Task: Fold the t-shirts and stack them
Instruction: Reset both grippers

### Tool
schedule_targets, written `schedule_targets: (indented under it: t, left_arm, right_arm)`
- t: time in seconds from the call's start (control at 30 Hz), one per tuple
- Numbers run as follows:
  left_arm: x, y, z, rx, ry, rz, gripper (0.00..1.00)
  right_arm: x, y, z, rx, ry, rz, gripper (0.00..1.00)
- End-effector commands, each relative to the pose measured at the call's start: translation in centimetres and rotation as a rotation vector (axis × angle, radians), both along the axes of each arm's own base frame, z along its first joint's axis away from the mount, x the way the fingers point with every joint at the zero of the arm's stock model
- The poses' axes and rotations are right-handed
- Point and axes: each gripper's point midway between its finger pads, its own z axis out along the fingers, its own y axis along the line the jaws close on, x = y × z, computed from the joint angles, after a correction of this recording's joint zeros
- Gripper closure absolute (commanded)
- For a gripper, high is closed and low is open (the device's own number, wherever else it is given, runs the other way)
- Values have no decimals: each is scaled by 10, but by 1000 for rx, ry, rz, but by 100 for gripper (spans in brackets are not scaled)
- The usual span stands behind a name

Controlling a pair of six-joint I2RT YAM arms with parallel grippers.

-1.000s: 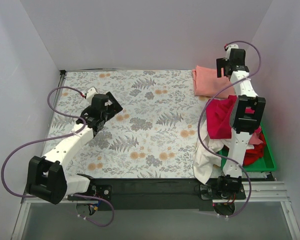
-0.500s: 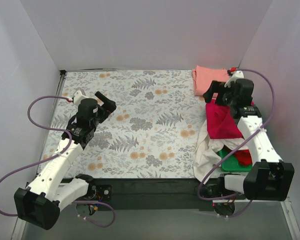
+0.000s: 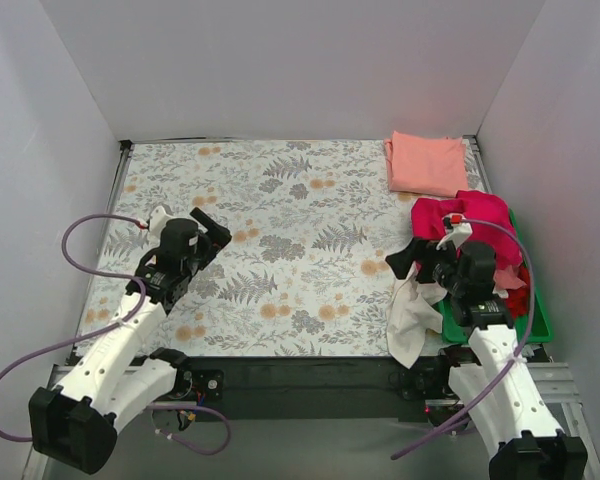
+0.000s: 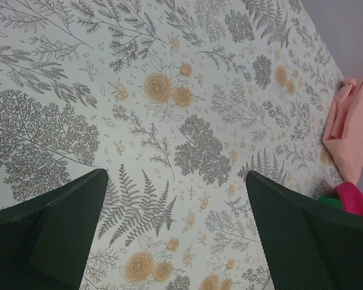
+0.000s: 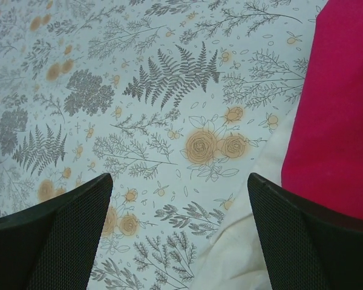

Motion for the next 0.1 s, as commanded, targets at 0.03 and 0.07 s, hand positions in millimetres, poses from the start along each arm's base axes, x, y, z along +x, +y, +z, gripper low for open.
schedule_targets:
  t: [0.03,0.07]
  left_arm:
    - [-3,5,9,-13,-35,22,2]
    - [-4,6,10,-12,-38,23,2]
  right_arm:
    - [2,3,20,18,-80,14,2]
    - [3,3,23,17,-78,14,2]
